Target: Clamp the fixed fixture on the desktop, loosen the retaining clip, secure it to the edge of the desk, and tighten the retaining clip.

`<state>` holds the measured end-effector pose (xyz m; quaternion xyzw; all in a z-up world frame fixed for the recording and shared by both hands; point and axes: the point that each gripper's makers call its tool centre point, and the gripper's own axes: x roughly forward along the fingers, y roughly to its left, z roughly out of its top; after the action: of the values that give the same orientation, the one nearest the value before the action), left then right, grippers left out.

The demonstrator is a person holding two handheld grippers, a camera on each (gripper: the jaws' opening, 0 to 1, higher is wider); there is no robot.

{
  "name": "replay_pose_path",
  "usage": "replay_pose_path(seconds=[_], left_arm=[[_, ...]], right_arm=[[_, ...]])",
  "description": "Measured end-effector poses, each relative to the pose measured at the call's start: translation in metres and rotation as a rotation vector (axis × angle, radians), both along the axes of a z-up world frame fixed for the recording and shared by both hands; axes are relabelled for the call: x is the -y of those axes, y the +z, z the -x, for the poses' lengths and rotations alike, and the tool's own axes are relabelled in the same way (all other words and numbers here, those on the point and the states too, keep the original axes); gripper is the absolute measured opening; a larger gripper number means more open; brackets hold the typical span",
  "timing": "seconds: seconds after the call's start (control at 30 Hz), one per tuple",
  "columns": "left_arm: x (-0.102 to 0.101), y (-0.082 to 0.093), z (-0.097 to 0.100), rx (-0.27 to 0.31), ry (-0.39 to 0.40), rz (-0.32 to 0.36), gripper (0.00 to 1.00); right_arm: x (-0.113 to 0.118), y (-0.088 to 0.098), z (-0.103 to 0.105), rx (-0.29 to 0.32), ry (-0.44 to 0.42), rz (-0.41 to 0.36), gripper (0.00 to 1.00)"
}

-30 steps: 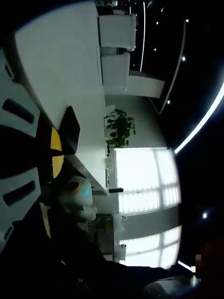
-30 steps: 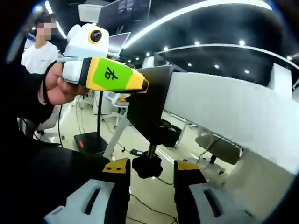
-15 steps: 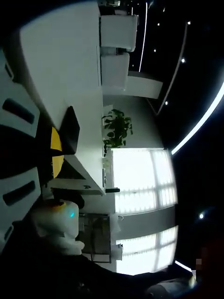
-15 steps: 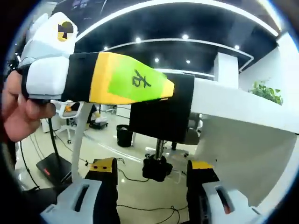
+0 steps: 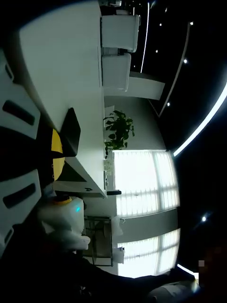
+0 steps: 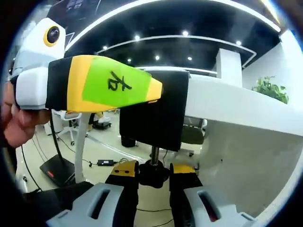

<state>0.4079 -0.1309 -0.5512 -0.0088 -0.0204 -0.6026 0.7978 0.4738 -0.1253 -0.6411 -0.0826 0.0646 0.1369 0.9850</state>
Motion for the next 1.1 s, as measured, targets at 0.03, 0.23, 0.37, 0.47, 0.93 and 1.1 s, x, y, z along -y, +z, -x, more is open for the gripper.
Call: replay_pose_path(seconds=[0.03,0.23,0.37,0.47,0.93,1.1], left_arm=[[0.0,0.0,0.0,0.002,0.001,-0.002,0.02],[0.001,0.001,0.002,0.003,0.004,-0.007,0.02],[0.001,0.0,0.003,0.006,0.011,-0.022,0.02],[0.001,0.0,0.003,0.008,0.011,-0.031,0.02],[0.003,0.0,0.003,0.008,0.014,-0.044,0.02],[0.003,0.0,0.003,0.007,0.013,-0.043,0.02]], right_arm=[[0.002,0.0,-0.001,0.004,0.037,0.008,0.22],[0.0,0.002,0.001,0.017,0.26,0.074,0.22],[-0.01,0.0,0.004,-0.017,0.38,0.061,0.22],[-0.011,0.001,0.003,-0.009,0.455,0.048,0.22],[-0.013,0.002,0.008,0.032,0.497,0.112,0.24],[0.008,-0.002,0.01,-0.004,0.296,0.031,0.41]])
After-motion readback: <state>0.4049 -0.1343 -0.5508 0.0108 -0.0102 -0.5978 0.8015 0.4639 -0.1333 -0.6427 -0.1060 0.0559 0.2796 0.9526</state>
